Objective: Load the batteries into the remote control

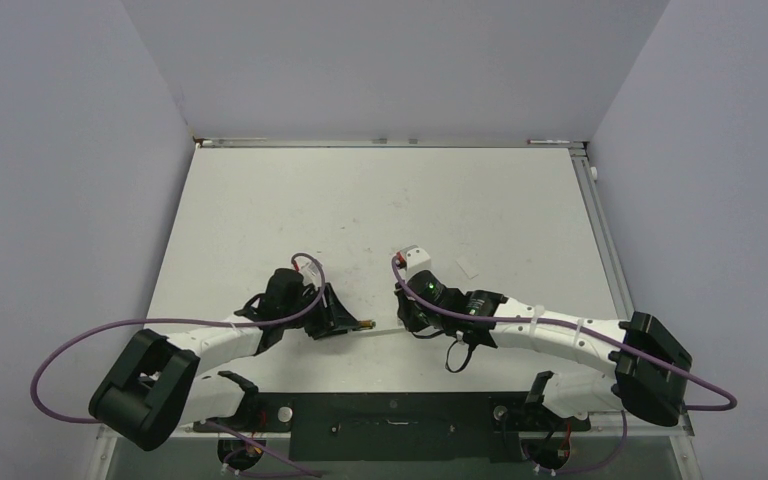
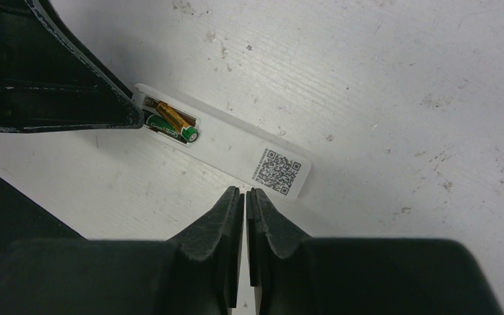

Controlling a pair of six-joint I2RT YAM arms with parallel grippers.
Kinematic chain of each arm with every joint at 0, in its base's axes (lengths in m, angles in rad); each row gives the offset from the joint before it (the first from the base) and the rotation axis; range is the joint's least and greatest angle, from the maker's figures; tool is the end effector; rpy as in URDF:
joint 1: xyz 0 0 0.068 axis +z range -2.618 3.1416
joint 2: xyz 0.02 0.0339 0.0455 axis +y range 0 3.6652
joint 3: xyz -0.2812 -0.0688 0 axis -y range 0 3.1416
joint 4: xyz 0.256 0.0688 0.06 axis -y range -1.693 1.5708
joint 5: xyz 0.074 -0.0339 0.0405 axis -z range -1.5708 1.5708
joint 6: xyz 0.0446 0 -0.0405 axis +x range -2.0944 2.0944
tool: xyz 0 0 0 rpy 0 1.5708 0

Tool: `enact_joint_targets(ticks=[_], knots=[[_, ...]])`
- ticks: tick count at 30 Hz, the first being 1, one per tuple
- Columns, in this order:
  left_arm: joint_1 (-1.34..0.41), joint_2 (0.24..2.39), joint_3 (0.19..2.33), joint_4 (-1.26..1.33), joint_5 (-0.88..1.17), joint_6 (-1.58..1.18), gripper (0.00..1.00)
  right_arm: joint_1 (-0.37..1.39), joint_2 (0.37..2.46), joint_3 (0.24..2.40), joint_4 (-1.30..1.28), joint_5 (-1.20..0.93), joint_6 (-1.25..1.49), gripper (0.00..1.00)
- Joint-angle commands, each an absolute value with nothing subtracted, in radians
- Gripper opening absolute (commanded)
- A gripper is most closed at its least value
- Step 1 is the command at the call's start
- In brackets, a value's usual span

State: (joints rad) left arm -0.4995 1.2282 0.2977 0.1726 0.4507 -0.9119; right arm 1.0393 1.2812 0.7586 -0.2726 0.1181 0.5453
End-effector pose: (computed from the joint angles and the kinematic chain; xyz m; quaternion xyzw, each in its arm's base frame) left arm 0.1746 -0.1174 0.1304 -0.0968 0.8944 -0.4062 0.1602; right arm 0.1436 0.2338 0.2227 -0.2043 0.9015 0.2304 0.3040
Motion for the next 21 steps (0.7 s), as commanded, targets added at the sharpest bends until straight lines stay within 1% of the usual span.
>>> enact_joint_targets(ticks=[1, 3, 8, 11, 15, 21], knots=[[-0.536, 1.192, 0.295, 0.224, 0.438, -0.931, 0.43, 1.030, 1.303, 0.746, -0.191, 0.096, 0.591, 0.11], [-0.550, 1.179, 0.285, 0.227, 0.425, -0.939, 0.42, 1.031, 1.317, 0.749, -0.177, 0.089, 0.603, 0.13], [-0.558, 1.163, 0.273, 0.219, 0.401, -0.940, 0.40, 1.030, 1.372, 0.779, -0.168, 0.072, 0.631, 0.13], [-0.560, 1.170, 0.272, 0.219, 0.395, -0.937, 0.39, 1.029, 1.405, 0.801, -0.164, 0.059, 0.643, 0.14], [-0.560, 1.190, 0.273, 0.232, 0.396, -0.936, 0.38, 1.029, 1.448, 0.819, -0.146, 0.041, 0.655, 0.17], [-0.560, 1.204, 0.275, 0.246, 0.400, -0.936, 0.37, 1.031, 1.485, 0.846, -0.125, 0.018, 0.671, 0.18]])
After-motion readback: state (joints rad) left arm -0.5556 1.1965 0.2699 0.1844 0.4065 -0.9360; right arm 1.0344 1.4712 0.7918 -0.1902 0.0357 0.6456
